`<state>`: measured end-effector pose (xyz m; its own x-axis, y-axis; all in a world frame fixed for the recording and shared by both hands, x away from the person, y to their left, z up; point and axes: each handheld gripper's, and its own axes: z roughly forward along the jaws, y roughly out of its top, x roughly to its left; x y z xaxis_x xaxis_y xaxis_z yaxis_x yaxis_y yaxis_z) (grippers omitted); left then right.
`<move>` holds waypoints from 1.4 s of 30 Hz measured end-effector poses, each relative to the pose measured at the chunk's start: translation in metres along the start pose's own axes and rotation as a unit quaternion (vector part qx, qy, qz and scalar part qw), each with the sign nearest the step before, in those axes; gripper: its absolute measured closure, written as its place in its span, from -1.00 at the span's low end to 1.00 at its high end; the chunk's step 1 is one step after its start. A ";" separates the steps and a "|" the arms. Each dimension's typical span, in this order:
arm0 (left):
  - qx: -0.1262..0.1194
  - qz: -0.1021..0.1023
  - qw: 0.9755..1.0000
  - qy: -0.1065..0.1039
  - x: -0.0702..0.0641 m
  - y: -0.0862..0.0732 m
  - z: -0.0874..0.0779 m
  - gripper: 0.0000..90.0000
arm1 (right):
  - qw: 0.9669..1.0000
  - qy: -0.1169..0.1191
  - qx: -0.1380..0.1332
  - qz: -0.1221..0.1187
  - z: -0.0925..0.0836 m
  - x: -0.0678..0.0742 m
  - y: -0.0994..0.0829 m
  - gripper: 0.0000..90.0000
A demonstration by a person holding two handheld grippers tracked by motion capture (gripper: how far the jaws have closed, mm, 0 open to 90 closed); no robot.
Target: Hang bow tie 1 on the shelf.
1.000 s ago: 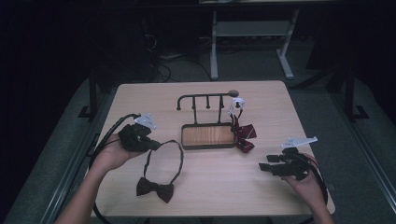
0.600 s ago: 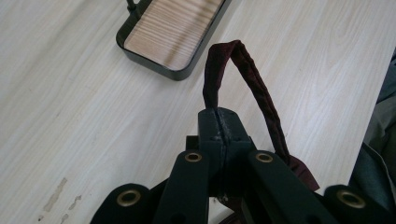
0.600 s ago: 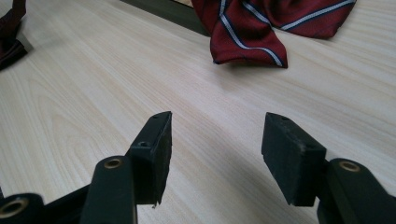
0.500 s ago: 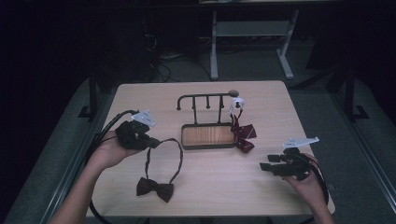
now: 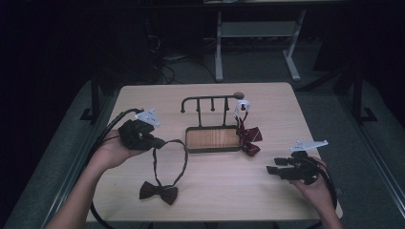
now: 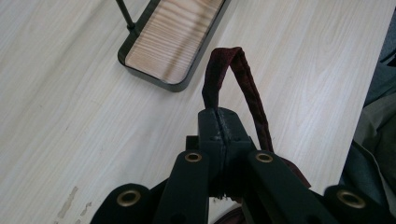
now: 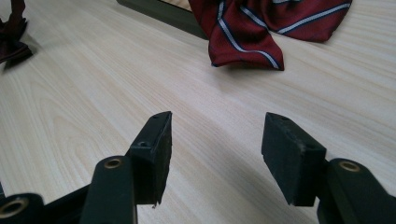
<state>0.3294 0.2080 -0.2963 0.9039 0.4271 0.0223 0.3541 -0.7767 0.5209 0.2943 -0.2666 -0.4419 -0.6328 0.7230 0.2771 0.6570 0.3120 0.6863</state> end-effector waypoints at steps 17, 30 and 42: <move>-0.002 0.005 1.000 0.008 0.002 0.016 -0.011 0.99 | 1.000 0.002 -0.004 -0.003 -0.001 0.000 0.000 -0.05; 0.006 0.006 1.000 0.016 0.011 0.033 -0.015 0.99 | 1.000 0.003 -0.004 -0.002 -0.002 0.000 0.000 -0.05; 0.015 0.004 1.000 0.020 0.017 0.045 -0.016 0.99 | 1.000 0.002 -0.004 -0.008 -0.002 -0.001 -0.001 -0.05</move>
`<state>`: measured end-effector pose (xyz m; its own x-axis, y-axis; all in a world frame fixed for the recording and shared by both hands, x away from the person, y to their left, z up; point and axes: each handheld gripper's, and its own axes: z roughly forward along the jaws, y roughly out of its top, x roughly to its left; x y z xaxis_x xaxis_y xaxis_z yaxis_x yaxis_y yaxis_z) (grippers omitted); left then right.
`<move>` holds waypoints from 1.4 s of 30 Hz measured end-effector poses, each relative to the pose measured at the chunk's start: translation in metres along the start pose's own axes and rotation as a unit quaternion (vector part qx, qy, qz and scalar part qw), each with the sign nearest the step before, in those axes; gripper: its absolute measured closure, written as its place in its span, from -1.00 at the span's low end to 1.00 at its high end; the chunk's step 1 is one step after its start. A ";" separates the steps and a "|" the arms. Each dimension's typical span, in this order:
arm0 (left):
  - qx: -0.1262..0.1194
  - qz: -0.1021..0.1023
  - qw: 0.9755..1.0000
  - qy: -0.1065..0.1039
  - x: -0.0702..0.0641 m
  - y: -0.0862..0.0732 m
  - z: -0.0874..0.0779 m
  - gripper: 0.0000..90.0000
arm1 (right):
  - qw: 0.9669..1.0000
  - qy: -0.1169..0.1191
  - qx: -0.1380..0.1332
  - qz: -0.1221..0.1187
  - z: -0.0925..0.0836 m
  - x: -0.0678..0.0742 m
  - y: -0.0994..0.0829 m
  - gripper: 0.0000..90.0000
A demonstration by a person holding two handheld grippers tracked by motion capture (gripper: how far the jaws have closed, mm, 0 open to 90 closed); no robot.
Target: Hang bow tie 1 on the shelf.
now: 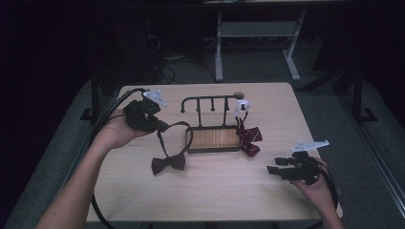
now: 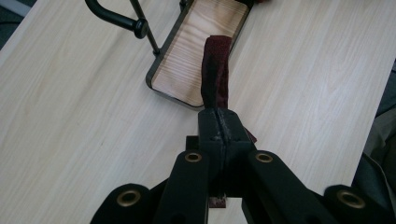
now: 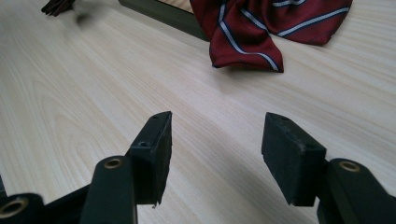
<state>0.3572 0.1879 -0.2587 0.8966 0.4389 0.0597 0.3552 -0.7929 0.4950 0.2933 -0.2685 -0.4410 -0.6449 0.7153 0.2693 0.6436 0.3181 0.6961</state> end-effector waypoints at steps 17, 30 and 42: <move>0.006 -0.007 1.000 0.012 0.014 0.016 -0.005 0.99 | 1.000 0.001 -0.001 -0.001 -0.002 -0.003 -0.001 -0.05; 0.013 -0.006 1.000 0.025 0.024 0.030 -0.008 0.99 | 1.000 0.001 -0.003 -0.003 -0.003 -0.003 -0.001 -0.05; 0.030 -0.015 0.999 0.028 0.041 0.035 -0.004 0.99 | 1.000 0.001 -0.005 0.001 -0.005 -0.004 -0.002 -0.05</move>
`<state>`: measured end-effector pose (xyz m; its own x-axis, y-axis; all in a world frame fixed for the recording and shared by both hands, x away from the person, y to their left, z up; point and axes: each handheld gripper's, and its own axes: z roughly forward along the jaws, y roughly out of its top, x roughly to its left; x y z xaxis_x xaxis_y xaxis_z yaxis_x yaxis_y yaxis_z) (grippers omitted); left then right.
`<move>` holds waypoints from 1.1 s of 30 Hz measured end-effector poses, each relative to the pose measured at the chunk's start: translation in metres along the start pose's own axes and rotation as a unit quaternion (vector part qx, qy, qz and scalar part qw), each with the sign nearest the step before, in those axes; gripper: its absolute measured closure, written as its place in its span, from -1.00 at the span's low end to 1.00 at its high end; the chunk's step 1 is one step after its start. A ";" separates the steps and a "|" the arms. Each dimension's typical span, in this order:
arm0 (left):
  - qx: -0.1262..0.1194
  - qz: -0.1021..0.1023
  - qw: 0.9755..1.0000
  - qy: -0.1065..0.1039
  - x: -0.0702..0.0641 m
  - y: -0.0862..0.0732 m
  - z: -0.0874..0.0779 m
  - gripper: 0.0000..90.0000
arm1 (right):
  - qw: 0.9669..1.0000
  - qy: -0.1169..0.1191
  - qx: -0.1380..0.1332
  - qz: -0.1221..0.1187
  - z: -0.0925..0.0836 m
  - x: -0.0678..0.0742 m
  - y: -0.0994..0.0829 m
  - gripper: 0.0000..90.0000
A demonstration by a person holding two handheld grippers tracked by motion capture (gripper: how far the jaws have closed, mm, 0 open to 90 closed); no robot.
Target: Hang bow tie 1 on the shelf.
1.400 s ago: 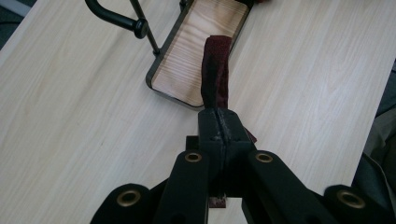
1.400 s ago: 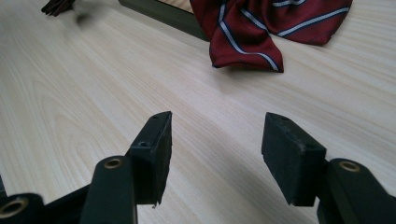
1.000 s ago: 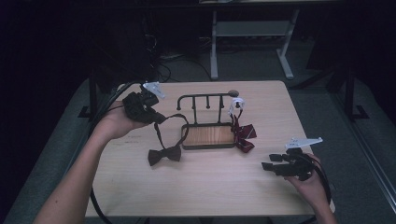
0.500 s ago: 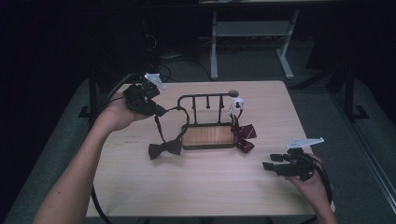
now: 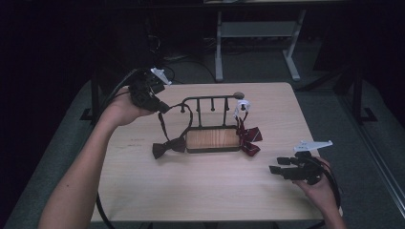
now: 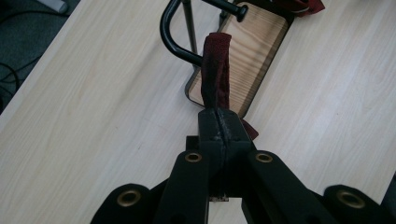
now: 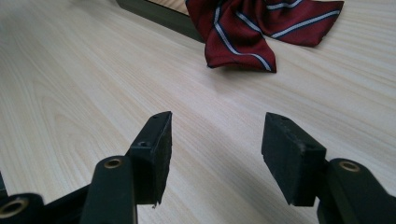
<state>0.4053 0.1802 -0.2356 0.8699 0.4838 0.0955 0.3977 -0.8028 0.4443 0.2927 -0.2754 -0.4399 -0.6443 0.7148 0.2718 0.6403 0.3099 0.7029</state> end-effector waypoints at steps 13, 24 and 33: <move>0.015 -0.020 1.000 0.011 0.013 0.002 0.007 0.99 | 1.000 0.001 0.002 -0.003 0.000 0.000 0.000 -0.05; 0.028 -0.039 0.999 0.019 0.023 0.004 0.017 0.99 | 1.000 0.002 0.001 -0.003 0.000 -0.001 0.000 -0.05; 0.050 -0.041 0.997 0.034 0.026 0.006 0.026 0.99 | 1.000 0.003 0.000 -0.002 0.000 -0.001 0.000 -0.05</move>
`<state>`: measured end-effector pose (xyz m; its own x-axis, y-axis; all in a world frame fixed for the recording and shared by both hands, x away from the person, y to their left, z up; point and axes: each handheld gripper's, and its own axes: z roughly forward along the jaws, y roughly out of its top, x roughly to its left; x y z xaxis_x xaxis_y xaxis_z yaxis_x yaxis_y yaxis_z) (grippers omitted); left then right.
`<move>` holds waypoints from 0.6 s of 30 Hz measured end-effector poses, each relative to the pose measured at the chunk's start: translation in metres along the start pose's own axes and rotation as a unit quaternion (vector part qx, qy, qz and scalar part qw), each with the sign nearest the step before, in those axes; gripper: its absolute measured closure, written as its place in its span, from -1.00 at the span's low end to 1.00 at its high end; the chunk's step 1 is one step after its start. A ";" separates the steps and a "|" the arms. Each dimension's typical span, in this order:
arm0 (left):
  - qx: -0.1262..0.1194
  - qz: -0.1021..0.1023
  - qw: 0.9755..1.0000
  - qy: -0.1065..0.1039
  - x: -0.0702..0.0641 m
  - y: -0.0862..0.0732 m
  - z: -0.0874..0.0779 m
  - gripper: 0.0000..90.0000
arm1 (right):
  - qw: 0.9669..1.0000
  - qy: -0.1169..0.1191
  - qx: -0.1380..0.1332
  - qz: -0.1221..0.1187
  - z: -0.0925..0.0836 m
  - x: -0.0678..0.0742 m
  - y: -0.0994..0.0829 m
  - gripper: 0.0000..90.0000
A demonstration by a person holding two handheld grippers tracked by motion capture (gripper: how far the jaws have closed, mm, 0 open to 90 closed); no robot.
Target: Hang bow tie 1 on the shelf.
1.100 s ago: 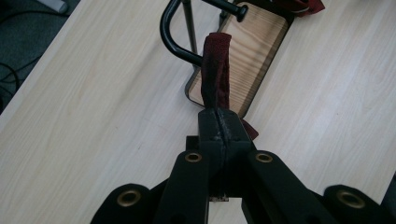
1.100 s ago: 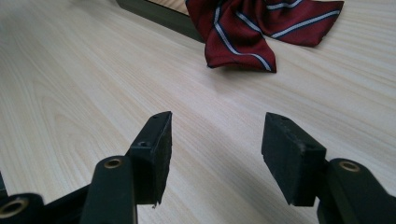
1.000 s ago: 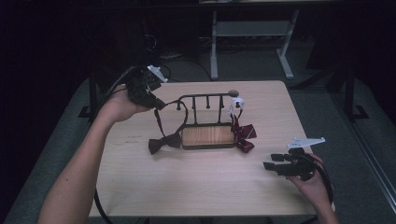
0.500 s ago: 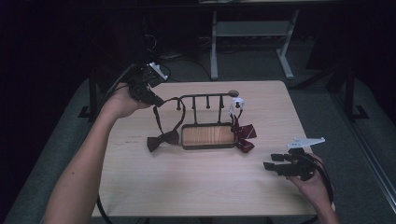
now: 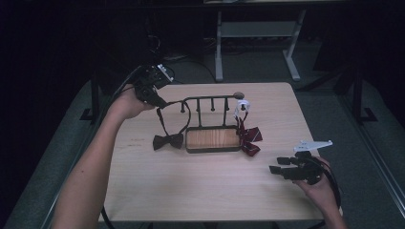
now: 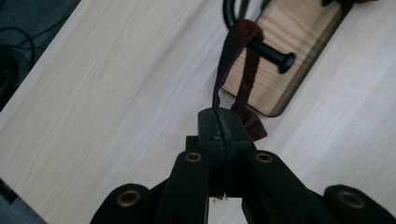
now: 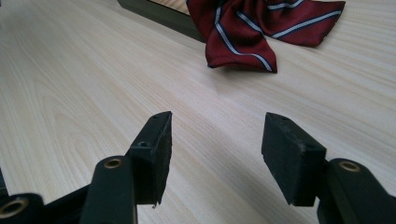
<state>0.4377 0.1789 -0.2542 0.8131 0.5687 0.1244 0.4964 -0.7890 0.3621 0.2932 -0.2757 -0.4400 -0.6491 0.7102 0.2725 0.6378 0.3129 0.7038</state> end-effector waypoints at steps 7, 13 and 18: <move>0.009 0.000 1.000 0.006 0.000 0.001 0.003 0.98 | 1.000 0.000 0.002 -0.004 0.001 -0.001 0.000 -0.05; 0.012 0.001 1.000 0.009 -0.001 0.002 0.004 0.85 | 1.000 -0.003 -0.001 -0.005 -0.001 -0.001 -0.001 -0.06; 0.009 0.003 1.000 0.009 -0.005 0.001 0.000 0.80 | 1.000 -0.005 0.000 0.000 -0.001 -0.001 -0.001 -0.07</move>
<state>0.4342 0.1758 -0.2544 0.8102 0.5684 0.1430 0.4977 -0.7961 0.3444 0.2928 -0.2773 -0.4406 -0.6453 0.7161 0.2660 0.6372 0.3125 0.7045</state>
